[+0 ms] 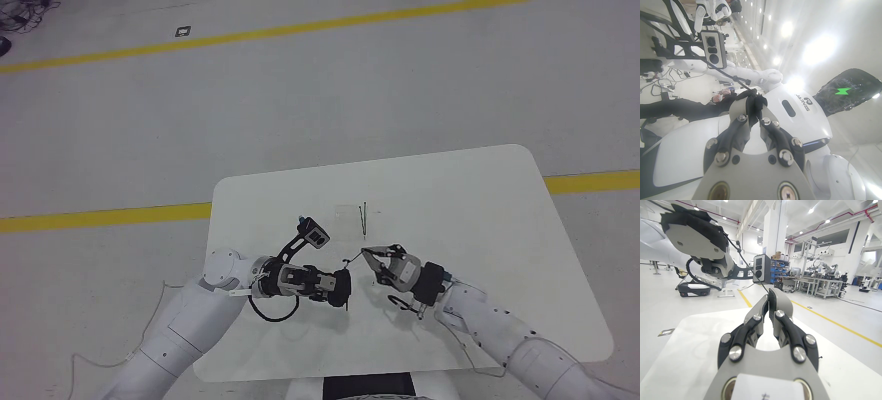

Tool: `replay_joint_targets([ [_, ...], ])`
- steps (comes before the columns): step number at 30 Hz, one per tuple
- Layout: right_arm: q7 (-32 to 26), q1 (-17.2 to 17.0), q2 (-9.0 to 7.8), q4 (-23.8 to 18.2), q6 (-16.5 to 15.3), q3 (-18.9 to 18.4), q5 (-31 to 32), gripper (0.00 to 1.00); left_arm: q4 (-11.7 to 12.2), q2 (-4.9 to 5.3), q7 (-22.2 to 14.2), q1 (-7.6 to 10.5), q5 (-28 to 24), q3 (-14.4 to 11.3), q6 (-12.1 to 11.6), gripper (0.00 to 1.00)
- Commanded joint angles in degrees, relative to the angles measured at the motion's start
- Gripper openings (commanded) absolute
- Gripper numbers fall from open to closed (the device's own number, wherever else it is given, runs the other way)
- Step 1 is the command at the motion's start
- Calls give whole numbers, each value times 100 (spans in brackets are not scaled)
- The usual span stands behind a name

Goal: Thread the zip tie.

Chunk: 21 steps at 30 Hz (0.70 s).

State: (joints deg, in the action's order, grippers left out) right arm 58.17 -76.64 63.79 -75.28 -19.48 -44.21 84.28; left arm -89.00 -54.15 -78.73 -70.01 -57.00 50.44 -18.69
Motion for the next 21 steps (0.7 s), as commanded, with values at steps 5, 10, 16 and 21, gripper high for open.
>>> replay_joint_targets([
  [5, -56, -68, -13, -24, 0, -83, -2, 0, 0, 0, 0, 0, 0, 0, 0, 0],
  [10, -135, -105, -15, -49, 0, -91, 11, 0, 0, 0, 0, 0, 0, 0, 0, 0],
  [16, -218, -93, -15, -43, 0, -63, 31, 0, 0, 0, 0, 0, 0, 0, 0, 0],
  [21, -382, -67, -26, -43, 0, -48, 119, 0, 0, 0, 0, 0, 0, 0, 0, 0],
])
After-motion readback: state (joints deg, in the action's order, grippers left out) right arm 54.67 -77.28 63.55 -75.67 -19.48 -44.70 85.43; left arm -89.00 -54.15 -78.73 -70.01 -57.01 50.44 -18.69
